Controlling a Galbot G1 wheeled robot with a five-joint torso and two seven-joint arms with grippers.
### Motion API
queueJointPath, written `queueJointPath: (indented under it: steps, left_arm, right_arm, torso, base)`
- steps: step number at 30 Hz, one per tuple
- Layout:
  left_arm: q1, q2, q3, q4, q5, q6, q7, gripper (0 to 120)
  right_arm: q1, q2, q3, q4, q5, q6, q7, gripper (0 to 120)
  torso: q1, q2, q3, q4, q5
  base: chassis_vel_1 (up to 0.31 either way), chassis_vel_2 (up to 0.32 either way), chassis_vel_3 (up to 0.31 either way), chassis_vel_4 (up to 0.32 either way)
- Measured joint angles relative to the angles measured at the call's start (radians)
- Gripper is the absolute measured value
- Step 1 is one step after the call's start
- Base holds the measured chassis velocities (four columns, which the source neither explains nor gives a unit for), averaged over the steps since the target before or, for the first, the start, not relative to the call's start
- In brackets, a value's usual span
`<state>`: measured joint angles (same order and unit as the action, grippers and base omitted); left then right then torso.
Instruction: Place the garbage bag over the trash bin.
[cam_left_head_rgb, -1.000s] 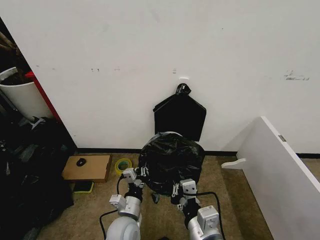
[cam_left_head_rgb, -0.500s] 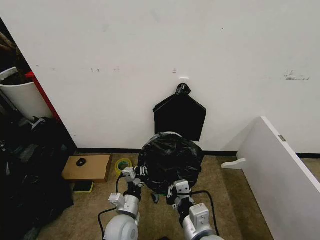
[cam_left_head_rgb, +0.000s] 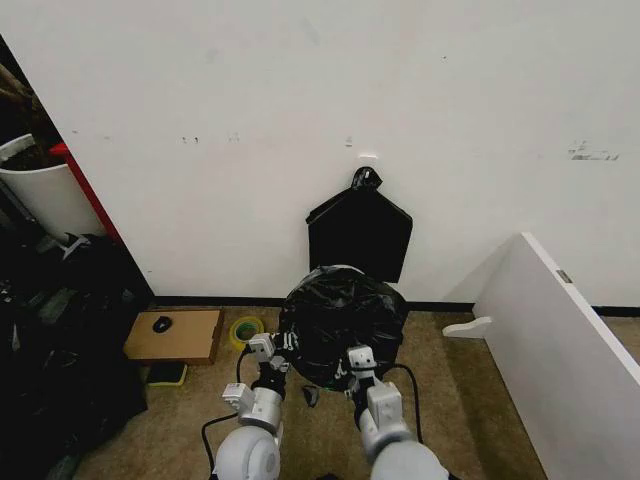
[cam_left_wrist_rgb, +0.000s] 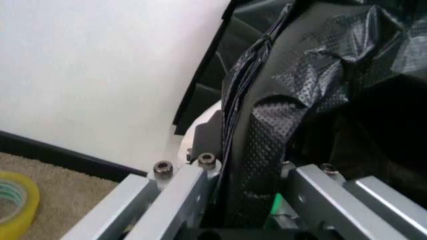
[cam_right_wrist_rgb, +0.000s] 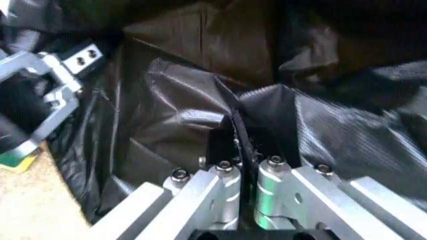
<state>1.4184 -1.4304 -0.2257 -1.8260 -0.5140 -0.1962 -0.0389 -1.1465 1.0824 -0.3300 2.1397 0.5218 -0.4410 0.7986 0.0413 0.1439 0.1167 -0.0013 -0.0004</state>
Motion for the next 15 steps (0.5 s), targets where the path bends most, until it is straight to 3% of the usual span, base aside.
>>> queueJointPath:
  steps: [15]
  left_arm:
    - [0.007,0.015,0.008,-0.018,0.001,-0.009,0.02,0]
  right_arm:
    - [0.109,0.062,0.006,-0.144,0.038,-0.039,0.043,0]
  torso:
    - [0.0,0.0,0.0,-0.0002,-0.0001]
  base:
    - [0.0,0.0,0.0,0.0]
